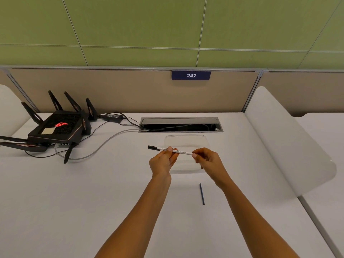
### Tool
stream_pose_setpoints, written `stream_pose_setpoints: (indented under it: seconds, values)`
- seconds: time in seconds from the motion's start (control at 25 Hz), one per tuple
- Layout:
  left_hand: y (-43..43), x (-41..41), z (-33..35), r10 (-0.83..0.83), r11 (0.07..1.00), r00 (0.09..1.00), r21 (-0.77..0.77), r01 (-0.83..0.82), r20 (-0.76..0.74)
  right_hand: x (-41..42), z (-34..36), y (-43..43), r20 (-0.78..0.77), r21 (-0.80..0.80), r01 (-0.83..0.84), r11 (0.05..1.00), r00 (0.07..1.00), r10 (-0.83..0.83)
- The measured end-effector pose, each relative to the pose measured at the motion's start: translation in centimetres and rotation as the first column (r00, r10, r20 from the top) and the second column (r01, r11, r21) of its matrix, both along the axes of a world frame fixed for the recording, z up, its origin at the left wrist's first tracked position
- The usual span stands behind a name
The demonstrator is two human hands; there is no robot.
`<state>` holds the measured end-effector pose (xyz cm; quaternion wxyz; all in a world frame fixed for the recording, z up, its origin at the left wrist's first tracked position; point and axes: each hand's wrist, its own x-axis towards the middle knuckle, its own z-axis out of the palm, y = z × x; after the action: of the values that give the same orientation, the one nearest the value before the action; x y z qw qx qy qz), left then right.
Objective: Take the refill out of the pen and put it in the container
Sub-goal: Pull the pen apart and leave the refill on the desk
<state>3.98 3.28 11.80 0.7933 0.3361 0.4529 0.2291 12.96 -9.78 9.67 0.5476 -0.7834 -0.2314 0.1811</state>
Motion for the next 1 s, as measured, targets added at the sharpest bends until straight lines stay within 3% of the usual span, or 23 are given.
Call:
stream_pose_setpoints:
  seconds: [0.12,0.28,0.48,0.72,0.88,1.0]
  values:
    - [0.01,-0.07,0.06,0.002,1.000,1.000,0.001,-0.002,0.005,-0.06,0.12,0.10,-0.070,-0.026,0.009,1.000,0.997,-0.011]
    - [0.04,-0.21,0.12,0.004,1.000,1.000,0.001,-0.004,0.005,-0.27,0.18,-0.07,-0.008,-0.016,-0.004,1.000,1.000,0.004]
    - [-0.04,-0.21,0.23,-0.006,1.000,1.000,0.007,0.006,0.003,-0.30,0.29,0.14,-0.075,-0.008,0.021,1.000,0.997,-0.021]
    - [0.02,-0.24,0.29,-0.001,1.000,1.000,0.013,0.001,0.015,-0.21,0.32,-0.10,-0.027,0.037,0.006,0.999,1.000,-0.005]
    - [-0.18,-0.10,0.29,-0.005,1.000,1.000,0.019,0.005,0.002,-0.23,0.55,0.22,-0.109,-0.032,0.012,0.999,0.994,-0.015]
    - [-0.19,-0.03,0.41,-0.004,1.000,1.000,0.021,0.004,0.006,-0.34,0.49,0.06,-0.060,-0.035,-0.015,0.999,0.998,0.013]
